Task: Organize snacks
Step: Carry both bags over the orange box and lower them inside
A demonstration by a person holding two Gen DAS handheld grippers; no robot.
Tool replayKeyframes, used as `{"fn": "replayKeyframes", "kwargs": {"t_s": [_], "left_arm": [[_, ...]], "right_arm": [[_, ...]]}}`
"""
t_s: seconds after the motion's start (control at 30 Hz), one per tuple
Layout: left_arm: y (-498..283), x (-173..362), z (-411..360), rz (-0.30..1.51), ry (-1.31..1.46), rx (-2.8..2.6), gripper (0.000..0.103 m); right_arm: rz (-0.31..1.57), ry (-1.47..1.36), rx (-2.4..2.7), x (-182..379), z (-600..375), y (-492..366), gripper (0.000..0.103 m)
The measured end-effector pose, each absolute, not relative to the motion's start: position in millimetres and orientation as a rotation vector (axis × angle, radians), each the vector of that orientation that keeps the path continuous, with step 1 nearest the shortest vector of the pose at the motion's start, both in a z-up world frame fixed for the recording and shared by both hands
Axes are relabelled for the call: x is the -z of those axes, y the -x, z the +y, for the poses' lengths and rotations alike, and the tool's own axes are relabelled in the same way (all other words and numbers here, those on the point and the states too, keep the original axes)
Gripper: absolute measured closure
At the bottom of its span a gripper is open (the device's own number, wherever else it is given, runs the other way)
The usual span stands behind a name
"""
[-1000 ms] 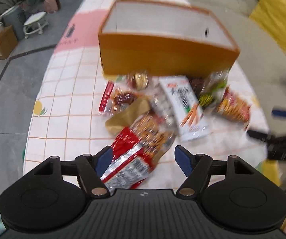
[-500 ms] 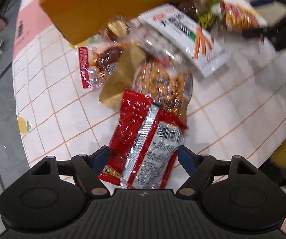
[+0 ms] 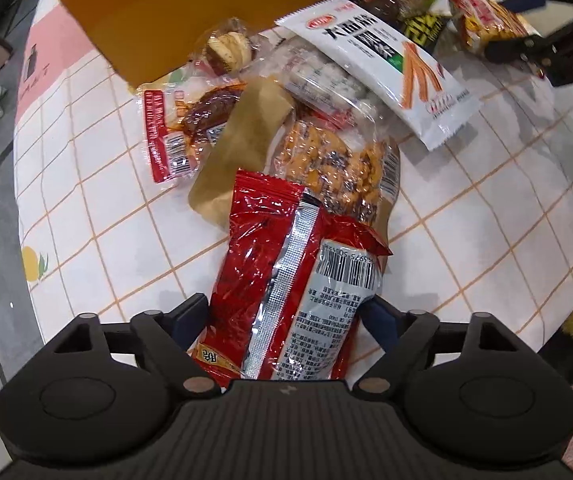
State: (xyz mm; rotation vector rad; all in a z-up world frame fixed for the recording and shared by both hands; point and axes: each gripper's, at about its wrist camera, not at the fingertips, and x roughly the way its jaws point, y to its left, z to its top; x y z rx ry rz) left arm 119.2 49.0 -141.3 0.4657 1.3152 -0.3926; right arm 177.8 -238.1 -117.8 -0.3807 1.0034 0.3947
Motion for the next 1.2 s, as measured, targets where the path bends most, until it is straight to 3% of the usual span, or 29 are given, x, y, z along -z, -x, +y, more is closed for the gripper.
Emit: {"fn": "replayKeyframes", "kwargs": {"t_s": [0.23, 0.8, 1.2], "left_arm": [[-117, 128, 50, 1.330, -0.354, 0.337, 0.019], [-95, 20, 56, 1.120, -0.023, 0.239, 0.020], [-193, -52, 30, 0.942, -0.017, 0.234, 0.020]], "right_arm": [[1.029, 0.346, -0.376, 112, -238, -171, 0.049], [0.964, 0.196, -0.403, 43, -236, -128, 0.052], [0.772, 0.118, -0.385, -32, -209, -184, 0.052]]}}
